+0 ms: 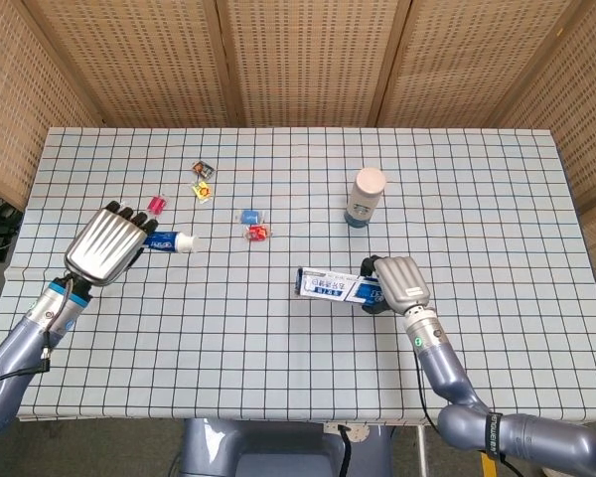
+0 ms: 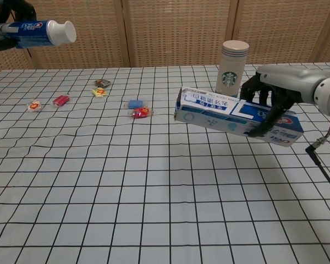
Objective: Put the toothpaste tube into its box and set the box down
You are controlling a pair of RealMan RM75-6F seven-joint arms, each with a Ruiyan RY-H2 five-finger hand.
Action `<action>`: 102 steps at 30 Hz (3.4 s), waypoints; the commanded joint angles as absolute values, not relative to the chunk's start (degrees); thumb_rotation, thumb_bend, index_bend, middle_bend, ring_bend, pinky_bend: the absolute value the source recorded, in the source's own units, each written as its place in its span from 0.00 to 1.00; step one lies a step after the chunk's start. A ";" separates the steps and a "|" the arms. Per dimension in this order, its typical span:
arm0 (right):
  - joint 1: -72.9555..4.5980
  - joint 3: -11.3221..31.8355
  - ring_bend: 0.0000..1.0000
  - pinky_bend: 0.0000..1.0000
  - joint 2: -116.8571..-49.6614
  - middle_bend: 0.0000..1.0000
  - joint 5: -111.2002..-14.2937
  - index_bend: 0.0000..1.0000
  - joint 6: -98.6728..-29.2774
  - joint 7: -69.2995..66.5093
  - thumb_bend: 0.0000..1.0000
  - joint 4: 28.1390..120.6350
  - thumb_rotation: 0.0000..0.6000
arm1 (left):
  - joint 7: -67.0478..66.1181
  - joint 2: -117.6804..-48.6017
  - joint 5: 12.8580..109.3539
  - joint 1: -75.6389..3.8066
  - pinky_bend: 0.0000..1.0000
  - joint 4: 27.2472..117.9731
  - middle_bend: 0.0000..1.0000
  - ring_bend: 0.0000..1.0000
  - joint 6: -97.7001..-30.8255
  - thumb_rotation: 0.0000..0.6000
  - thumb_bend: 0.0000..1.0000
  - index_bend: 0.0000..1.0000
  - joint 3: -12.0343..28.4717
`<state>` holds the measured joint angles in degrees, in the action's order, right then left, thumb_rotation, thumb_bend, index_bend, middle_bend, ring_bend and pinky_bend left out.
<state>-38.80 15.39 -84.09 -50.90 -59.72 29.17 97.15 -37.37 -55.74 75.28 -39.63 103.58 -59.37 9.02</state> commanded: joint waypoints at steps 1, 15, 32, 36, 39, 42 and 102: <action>-39.75 16.15 0.53 0.61 -83.19 0.51 -50.31 0.72 -60.44 30.18 0.33 98.72 1.00 | -42.19 -51.98 71.56 -41.77 0.47 108.12 0.54 0.51 -56.59 1.00 0.74 0.85 9.82; -44.52 18.18 0.53 0.61 -82.04 0.51 -45.44 0.72 -60.37 33.03 0.33 100.00 1.00 | -51.15 -49.51 61.95 -48.07 0.47 112.08 0.54 0.51 -51.59 1.00 0.74 0.85 10.07; -50.29 21.13 0.53 0.61 -79.75 0.52 -37.68 0.72 -59.18 34.36 0.33 98.88 1.00 | -56.32 -51.20 53.66 -56.45 0.47 110.05 0.54 0.51 -48.27 1.00 0.74 0.85 9.03; -51.09 21.25 0.53 0.61 -78.69 0.52 -36.34 0.72 -59.04 34.40 0.33 98.99 1.00 | -57.60 -51.57 51.89 -58.40 0.47 109.73 0.54 0.51 -48.23 1.00 0.74 0.85 8.77; -51.51 21.29 0.54 0.61 -77.82 0.52 -35.70 0.72 -59.08 34.43 0.33 99.57 1.00 | -58.57 -51.76 50.72 -59.71 0.47 109.67 0.54 0.51 -48.29 1.00 0.74 0.85 8.56; -51.99 21.37 0.54 0.61 -76.81 0.52 -35.09 0.72 -59.33 34.57 0.33 100.28 1.00 | -60.03 -52.02 49.65 -61.22 0.47 109.53 0.54 0.51 -48.48 1.00 0.74 0.85 8.17; -55.09 16.55 0.54 0.61 -73.64 0.52 -31.82 0.73 -60.65 29.81 0.33 104.24 1.00 | -72.75 -66.87 40.20 -73.10 0.48 108.01 0.54 0.51 -62.22 1.00 0.74 0.85 2.58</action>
<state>-55.10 16.54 -73.64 -31.82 -60.64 29.89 104.28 -72.35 -66.84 40.10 -72.94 107.89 -62.23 2.78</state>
